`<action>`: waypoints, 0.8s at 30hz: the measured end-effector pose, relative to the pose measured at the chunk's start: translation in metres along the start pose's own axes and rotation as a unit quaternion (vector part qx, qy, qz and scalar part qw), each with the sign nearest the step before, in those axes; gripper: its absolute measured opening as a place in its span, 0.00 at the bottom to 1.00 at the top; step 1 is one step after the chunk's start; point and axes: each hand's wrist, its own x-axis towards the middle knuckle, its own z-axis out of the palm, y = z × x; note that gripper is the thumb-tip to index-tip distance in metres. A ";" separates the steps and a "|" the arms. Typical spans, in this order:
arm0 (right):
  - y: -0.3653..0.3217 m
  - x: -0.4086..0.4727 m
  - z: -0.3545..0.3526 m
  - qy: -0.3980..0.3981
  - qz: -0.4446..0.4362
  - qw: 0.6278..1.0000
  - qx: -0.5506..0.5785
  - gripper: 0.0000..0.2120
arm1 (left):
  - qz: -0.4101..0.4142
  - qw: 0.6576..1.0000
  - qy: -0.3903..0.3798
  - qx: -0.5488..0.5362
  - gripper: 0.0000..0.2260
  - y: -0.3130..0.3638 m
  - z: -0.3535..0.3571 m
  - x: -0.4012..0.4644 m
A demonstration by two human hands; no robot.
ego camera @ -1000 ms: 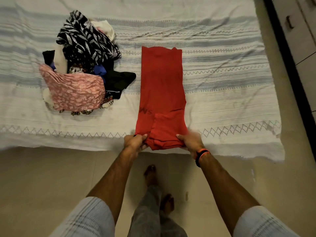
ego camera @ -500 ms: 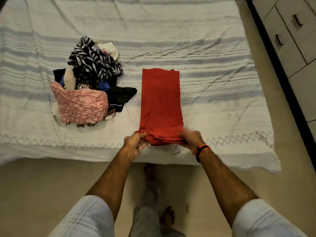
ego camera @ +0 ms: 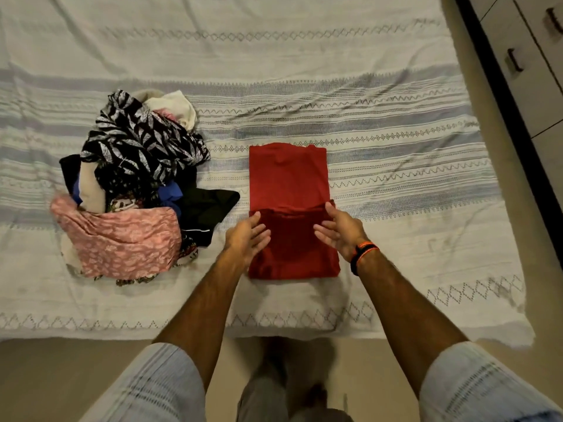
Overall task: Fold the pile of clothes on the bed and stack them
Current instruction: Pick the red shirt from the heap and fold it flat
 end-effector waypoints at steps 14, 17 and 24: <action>0.081 0.046 -0.036 0.013 -0.129 0.789 -0.600 0.25 | 0.144 0.792 0.103 0.585 0.14 -0.089 -0.037 0.051; 0.089 0.051 -0.036 0.058 -0.135 0.783 -0.605 0.24 | 0.151 0.809 0.130 0.553 0.13 -0.087 -0.042 0.059; 0.094 0.065 -0.042 0.122 -0.115 0.850 -0.499 0.34 | 0.064 0.887 0.173 0.424 0.26 -0.085 -0.049 0.075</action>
